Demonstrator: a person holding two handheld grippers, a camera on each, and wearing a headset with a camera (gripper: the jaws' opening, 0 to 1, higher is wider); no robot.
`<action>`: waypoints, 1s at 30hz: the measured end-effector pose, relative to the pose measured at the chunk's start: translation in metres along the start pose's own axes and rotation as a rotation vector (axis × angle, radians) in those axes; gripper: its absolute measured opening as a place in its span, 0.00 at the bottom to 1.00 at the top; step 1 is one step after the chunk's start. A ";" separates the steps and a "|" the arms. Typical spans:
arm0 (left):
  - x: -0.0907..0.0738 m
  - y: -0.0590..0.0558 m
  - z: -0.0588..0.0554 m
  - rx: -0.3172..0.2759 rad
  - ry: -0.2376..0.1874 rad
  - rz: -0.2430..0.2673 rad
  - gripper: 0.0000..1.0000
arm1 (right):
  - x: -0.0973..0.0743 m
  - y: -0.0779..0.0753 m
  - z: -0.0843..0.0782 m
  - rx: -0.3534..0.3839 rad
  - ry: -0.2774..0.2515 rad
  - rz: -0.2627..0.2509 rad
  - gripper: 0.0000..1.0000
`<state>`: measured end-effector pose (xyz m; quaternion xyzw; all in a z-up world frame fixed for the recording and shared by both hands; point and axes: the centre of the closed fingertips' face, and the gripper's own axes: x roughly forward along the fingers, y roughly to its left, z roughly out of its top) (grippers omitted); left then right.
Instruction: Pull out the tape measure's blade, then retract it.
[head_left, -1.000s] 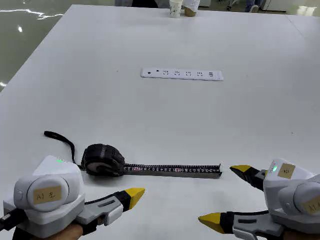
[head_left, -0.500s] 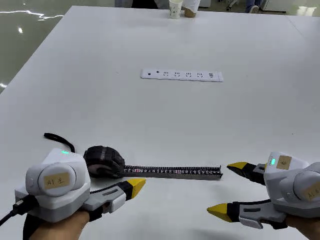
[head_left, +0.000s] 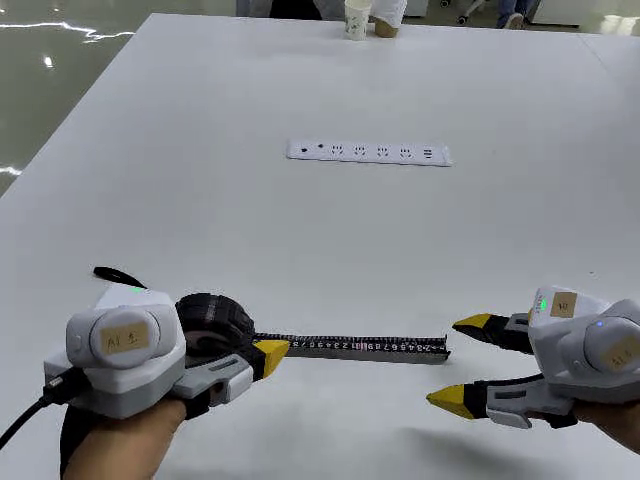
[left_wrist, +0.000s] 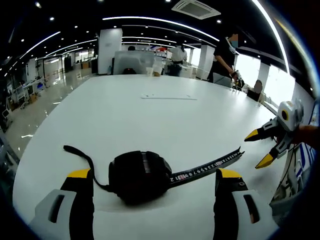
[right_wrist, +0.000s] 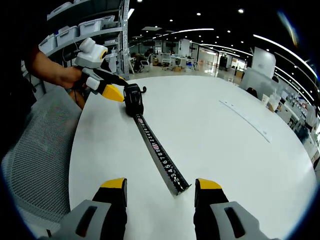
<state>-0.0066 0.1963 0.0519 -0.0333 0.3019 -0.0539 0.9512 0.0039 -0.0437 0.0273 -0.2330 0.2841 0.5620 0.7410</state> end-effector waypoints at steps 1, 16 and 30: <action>0.001 0.000 0.000 0.000 0.000 0.001 0.99 | 0.001 0.000 -0.001 -0.003 0.004 0.005 0.52; 0.013 0.008 -0.002 -0.036 0.011 0.034 0.95 | 0.013 -0.014 -0.013 -0.088 0.067 0.088 0.40; 0.020 0.012 -0.008 -0.055 0.035 0.045 0.90 | 0.023 -0.020 -0.025 -0.144 0.105 0.158 0.26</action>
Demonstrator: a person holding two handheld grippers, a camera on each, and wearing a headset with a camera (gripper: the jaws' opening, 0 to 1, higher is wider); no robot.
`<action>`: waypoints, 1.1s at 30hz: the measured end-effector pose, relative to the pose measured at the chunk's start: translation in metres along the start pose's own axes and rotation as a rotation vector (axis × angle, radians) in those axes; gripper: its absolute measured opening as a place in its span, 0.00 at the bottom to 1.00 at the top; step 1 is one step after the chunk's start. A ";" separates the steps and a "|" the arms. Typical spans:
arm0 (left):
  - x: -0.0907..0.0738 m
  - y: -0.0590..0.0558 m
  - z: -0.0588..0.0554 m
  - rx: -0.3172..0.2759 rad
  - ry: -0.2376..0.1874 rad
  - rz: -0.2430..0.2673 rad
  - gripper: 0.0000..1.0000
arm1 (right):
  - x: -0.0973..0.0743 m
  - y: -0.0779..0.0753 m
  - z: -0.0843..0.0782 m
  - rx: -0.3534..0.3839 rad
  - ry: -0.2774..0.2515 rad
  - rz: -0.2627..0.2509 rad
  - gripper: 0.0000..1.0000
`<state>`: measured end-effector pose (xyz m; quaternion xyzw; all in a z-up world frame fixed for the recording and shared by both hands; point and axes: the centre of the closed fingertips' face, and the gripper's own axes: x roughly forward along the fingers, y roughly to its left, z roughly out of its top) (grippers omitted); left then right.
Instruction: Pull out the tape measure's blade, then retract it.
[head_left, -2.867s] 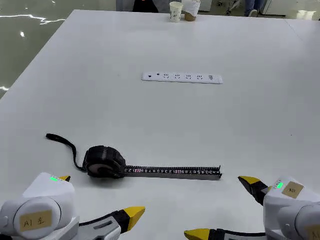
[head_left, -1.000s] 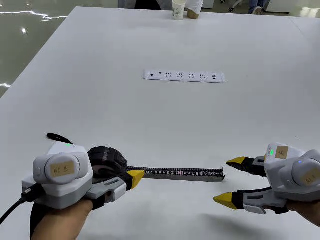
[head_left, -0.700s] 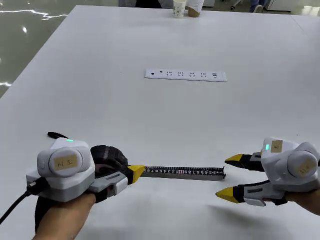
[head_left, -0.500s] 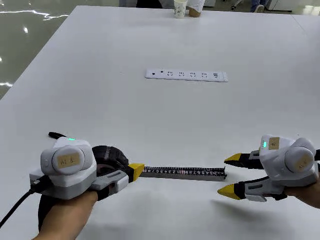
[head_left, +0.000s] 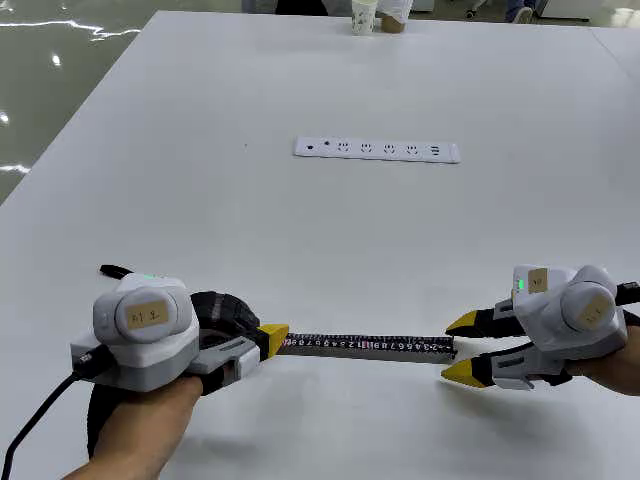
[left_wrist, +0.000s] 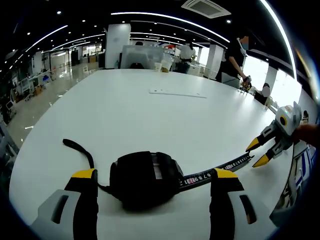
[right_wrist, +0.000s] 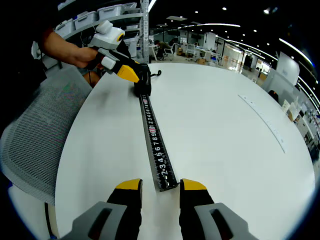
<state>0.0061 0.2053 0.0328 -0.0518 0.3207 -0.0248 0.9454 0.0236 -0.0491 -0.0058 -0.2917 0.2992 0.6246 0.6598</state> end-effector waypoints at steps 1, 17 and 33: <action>0.000 0.000 0.000 -0.002 0.001 0.000 0.89 | 0.001 -0.001 -0.001 -0.003 0.003 0.001 0.25; 0.007 0.001 -0.005 -0.037 0.017 0.004 0.75 | 0.004 -0.008 -0.003 -0.032 -0.020 0.011 0.12; 0.014 0.007 -0.007 -0.038 0.035 0.050 0.68 | 0.004 -0.008 -0.004 0.011 -0.041 0.007 0.10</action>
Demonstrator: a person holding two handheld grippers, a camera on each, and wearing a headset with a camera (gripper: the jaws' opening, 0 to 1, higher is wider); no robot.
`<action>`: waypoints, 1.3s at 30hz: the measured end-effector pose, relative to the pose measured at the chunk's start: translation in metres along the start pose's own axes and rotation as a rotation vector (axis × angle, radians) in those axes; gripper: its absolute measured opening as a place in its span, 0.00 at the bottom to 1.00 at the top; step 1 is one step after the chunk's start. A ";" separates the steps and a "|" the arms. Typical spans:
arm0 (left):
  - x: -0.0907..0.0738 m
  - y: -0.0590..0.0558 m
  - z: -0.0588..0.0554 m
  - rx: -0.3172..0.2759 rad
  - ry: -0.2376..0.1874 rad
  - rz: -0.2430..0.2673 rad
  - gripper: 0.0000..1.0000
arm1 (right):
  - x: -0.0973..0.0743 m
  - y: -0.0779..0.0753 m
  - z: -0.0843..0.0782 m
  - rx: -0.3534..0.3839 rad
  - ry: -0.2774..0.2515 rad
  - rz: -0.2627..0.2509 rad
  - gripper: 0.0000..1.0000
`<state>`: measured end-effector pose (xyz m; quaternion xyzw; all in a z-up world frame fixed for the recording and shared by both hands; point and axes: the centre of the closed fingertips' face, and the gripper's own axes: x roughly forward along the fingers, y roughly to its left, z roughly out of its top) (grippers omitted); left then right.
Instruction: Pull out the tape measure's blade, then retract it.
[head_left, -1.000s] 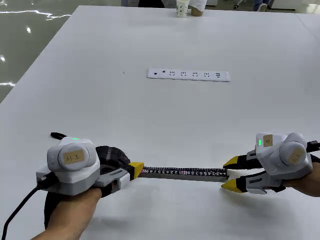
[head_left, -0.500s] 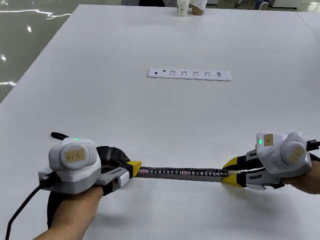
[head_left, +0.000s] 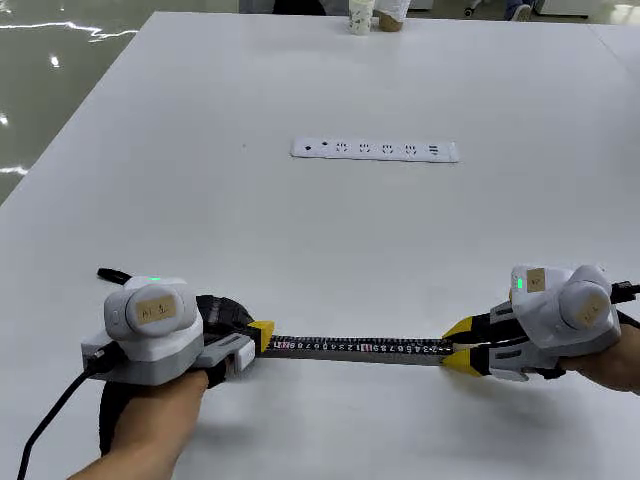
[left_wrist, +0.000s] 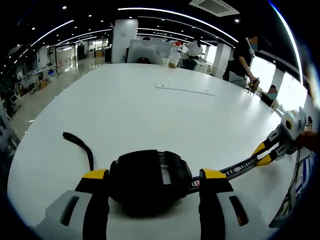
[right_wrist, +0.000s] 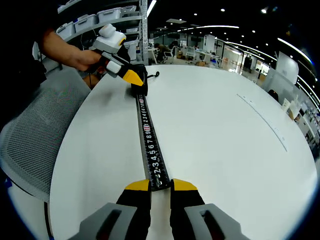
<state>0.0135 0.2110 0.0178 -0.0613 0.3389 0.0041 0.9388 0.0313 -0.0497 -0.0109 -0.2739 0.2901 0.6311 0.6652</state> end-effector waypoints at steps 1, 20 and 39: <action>0.000 0.000 0.000 0.000 0.001 0.002 0.68 | 0.000 0.000 0.000 0.001 0.000 -0.001 0.10; 0.003 0.005 -0.002 -0.001 0.007 0.033 0.64 | 0.000 0.000 -0.001 -0.014 -0.001 -0.010 0.10; 0.004 0.007 -0.005 0.023 0.058 0.041 0.59 | 0.000 0.000 -0.001 -0.032 0.009 -0.012 0.09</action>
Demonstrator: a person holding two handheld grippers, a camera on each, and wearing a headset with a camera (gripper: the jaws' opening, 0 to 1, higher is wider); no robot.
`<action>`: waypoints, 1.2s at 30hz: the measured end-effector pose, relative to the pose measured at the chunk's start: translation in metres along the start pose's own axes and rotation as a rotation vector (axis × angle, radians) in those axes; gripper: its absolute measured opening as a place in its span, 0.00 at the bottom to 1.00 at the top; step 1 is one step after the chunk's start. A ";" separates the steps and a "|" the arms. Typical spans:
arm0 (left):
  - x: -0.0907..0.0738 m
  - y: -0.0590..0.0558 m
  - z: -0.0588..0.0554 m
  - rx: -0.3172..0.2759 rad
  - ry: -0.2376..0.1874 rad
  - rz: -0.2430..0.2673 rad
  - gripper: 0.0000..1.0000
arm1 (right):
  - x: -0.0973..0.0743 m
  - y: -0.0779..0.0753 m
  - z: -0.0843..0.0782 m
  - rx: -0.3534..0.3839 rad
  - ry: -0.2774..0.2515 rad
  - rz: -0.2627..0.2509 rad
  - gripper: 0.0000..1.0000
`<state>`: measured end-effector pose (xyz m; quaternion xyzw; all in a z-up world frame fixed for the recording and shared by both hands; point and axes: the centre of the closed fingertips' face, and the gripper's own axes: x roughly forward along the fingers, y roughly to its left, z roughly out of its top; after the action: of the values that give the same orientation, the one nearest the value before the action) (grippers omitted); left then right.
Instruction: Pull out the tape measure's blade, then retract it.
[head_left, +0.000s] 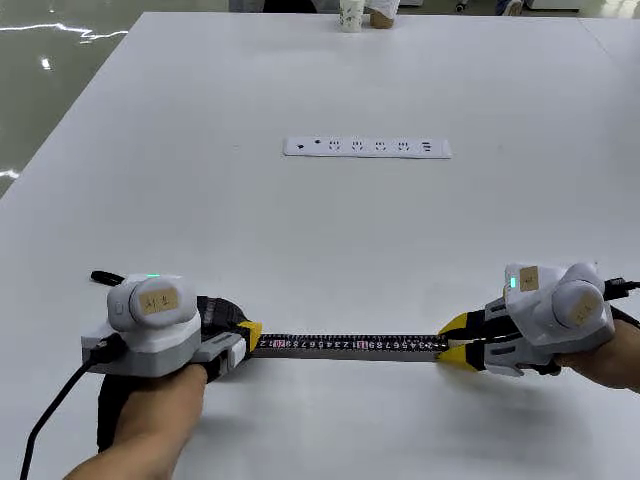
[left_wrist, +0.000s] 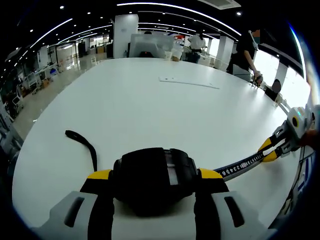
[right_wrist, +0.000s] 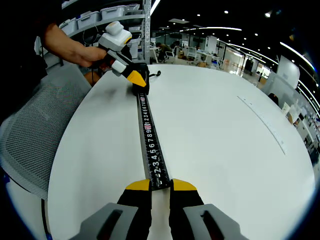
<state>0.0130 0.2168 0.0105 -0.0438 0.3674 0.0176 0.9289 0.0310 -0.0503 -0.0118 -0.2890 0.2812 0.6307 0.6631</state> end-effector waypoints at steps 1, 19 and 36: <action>0.000 0.000 0.000 -0.001 0.002 0.001 0.59 | 0.000 0.000 0.000 0.000 0.000 0.000 0.09; -0.001 0.000 -0.001 0.003 0.008 -0.014 0.58 | 0.000 0.001 0.000 0.000 0.005 -0.003 0.09; -0.002 -0.001 0.000 0.000 0.001 -0.037 0.58 | 0.000 0.000 0.000 -0.004 0.016 -0.003 0.09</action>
<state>0.0110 0.2161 0.0119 -0.0508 0.3671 0.0004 0.9288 0.0307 -0.0501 -0.0115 -0.2960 0.2849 0.6277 0.6612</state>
